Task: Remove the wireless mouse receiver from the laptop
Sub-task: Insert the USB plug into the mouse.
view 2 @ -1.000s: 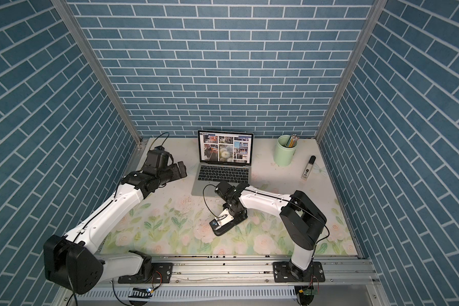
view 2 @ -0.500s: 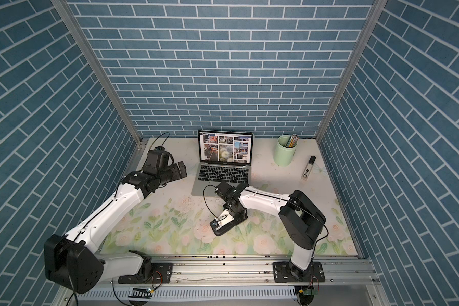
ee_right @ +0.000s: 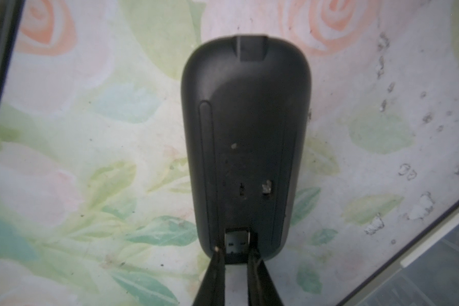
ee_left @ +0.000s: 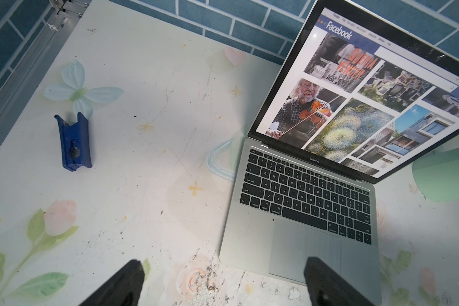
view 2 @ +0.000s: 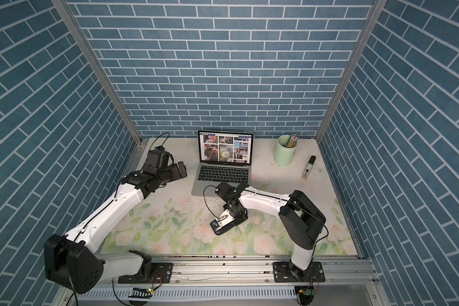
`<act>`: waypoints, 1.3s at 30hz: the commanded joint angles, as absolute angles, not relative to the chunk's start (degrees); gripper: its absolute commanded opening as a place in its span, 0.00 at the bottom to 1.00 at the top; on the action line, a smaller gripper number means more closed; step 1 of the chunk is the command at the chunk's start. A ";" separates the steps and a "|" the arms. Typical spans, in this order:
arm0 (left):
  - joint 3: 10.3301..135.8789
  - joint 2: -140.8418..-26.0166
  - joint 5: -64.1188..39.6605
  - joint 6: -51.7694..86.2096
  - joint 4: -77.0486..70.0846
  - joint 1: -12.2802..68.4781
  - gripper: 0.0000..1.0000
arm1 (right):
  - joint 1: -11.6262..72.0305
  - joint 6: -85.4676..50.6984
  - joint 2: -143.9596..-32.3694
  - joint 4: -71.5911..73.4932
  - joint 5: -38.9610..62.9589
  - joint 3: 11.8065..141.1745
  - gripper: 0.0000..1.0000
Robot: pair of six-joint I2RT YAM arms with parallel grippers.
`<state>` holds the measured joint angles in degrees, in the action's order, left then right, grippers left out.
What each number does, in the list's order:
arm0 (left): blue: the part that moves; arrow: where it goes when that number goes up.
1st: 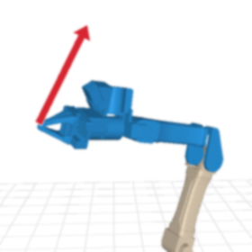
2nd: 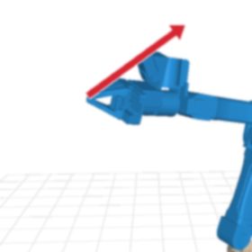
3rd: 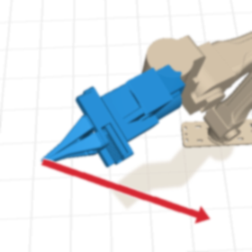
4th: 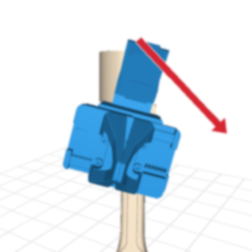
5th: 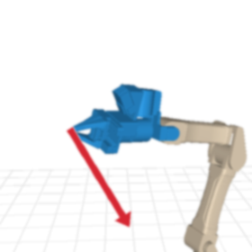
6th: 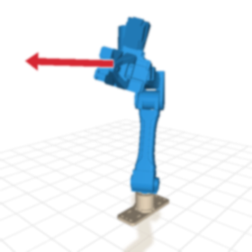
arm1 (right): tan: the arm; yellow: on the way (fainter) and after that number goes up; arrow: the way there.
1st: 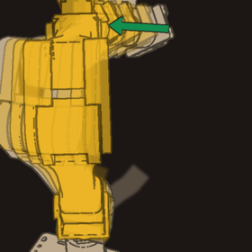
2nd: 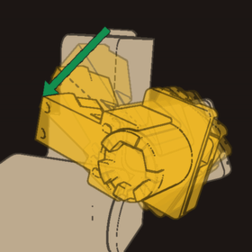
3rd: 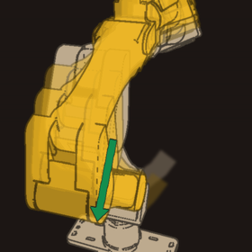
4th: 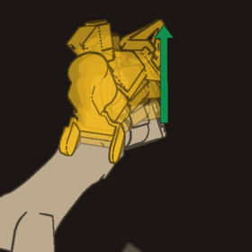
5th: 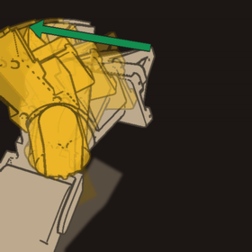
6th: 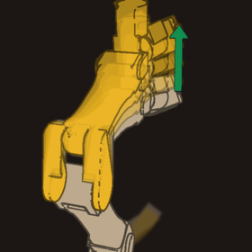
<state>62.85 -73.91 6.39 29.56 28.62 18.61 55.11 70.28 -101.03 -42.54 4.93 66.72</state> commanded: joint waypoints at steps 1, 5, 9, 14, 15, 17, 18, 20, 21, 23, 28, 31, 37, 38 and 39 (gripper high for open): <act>63.11 -74.66 6.97 28.78 29.09 18.35 1.00 | 55.09 68.45 -101.10 -43.23 4.66 65.93 0.02; 63.11 -74.62 7.09 28.79 29.09 18.35 1.00 | 55.11 68.21 -101.08 -43.24 4.66 66.04 0.12; 63.03 -74.55 7.14 28.83 29.14 18.37 1.00 | 55.09 68.16 -100.99 -43.24 4.66 66.01 0.17; 62.91 -74.27 7.30 28.83 29.18 18.37 1.00 | 55.10 68.09 -100.86 -43.35 4.66 66.01 0.23; 62.93 -74.29 7.34 28.81 29.18 18.37 0.99 | 55.11 68.05 -100.81 -43.46 4.61 66.09 0.24; 63.00 -74.20 7.42 28.82 29.27 18.35 0.99 | 55.09 68.09 -100.72 -43.44 4.66 66.02 0.27; 62.90 -74.18 7.45 28.81 29.27 18.37 1.00 | 55.10 68.08 -100.68 -43.44 4.66 65.97 0.28; 62.91 -74.23 7.39 28.82 29.27 18.37 0.99 | 55.10 68.10 -100.64 -43.46 4.66 66.00 0.28; 62.91 -74.19 7.46 28.79 29.27 18.35 1.00 | 55.10 68.11 -100.64 -43.48 4.66 66.05 0.28; 62.82 -74.17 7.41 28.83 29.27 18.33 1.00 | 55.10 68.10 -100.70 -43.44 4.66 66.01 0.29; 62.61 -74.10 7.51 28.78 29.19 18.33 1.00 | 55.07 68.04 -100.66 -43.47 4.66 66.04 0.29; 62.57 -74.15 7.59 28.83 29.27 18.37 1.00 | 55.06 68.09 -100.69 -43.41 4.66 66.09 0.29; 62.53 -74.14 7.59 28.83 29.18 18.37 1.00 | 55.05 68.03 -100.64 -43.51 4.66 66.35 0.29; 62.60 -74.12 7.62 28.84 29.18 18.37 1.00 | 55.11 67.94 -100.63 -43.51 4.66 66.43 0.30; 62.61 -74.11 7.61 28.83 29.18 18.33 1.00 | 55.10 67.98 -100.55 -43.60 4.66 66.44 0.29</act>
<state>62.85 -74.00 6.63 29.50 28.77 18.61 55.11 69.21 -101.03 -42.41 4.69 66.67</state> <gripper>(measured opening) 0.995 0.295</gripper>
